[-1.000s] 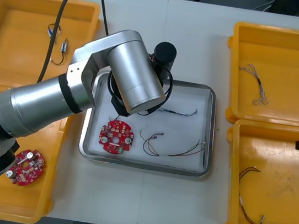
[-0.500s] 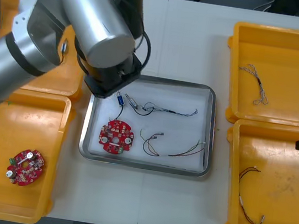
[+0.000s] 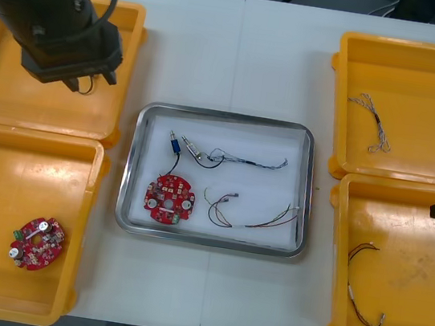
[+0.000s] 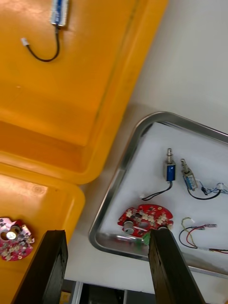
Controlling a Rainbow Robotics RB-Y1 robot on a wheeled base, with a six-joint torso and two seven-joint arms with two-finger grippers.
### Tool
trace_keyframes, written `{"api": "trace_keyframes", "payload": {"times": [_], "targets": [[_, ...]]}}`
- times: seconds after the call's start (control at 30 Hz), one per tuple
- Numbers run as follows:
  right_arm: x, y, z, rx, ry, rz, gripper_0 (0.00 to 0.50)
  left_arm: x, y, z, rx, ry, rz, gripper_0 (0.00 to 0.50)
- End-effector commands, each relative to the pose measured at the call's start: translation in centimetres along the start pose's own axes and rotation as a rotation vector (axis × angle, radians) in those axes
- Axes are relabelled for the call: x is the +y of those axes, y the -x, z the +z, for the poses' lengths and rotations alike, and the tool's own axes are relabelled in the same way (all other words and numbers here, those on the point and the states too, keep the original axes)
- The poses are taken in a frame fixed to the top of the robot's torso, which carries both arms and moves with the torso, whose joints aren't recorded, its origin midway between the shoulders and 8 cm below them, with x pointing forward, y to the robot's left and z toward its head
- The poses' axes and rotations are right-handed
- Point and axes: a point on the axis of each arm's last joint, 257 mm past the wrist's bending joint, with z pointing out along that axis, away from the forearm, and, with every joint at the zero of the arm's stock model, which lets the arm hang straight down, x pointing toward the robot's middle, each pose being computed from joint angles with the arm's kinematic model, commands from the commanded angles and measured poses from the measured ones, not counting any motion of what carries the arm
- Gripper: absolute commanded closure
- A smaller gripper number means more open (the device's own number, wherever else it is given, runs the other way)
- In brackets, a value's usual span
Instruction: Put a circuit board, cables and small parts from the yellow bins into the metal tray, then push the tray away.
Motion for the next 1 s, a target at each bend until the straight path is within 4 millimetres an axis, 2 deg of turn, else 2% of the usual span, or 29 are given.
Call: {"api": "trace_keyframes", "payload": {"times": [0.03,0.1,0.3,0.53,0.57,0.63,1.0], "targets": [[-1.1,1.1,-1.5,-0.041,-0.036,-0.050,0.000,2.2,3.0,-3.2,-0.036,0.001,0.009,0.000],[-1.1,1.1,-1.5,-0.041,-0.036,-0.050,0.000,3.0,3.2,-3.3,-0.025,0.002,0.035,0.000],[-1.1,1.1,-1.5,-0.041,-0.036,-0.050,0.000,7.1,3.4,-3.8,-0.008,0.000,0.098,0.000],[-1.1,1.1,-1.5,-0.041,-0.036,-0.050,0.000,11.3,2.2,-3.4,-0.017,-0.009,0.190,0.000],[-0.4,0.1,-0.7,-0.015,-0.014,-0.052,0.000,11.8,2.0,-3.3,-0.023,-0.004,0.208,0.000],[0.2,0.0,-0.5,-0.014,-0.002,-0.057,0.000,12.6,1.5,-3.1,-0.031,0.003,0.223,0.000],[3.7,1.5,-1.2,-0.022,0.047,-0.147,0.000,16.2,-3.1,-0.8,-0.037,0.028,0.220,0.000]]}}
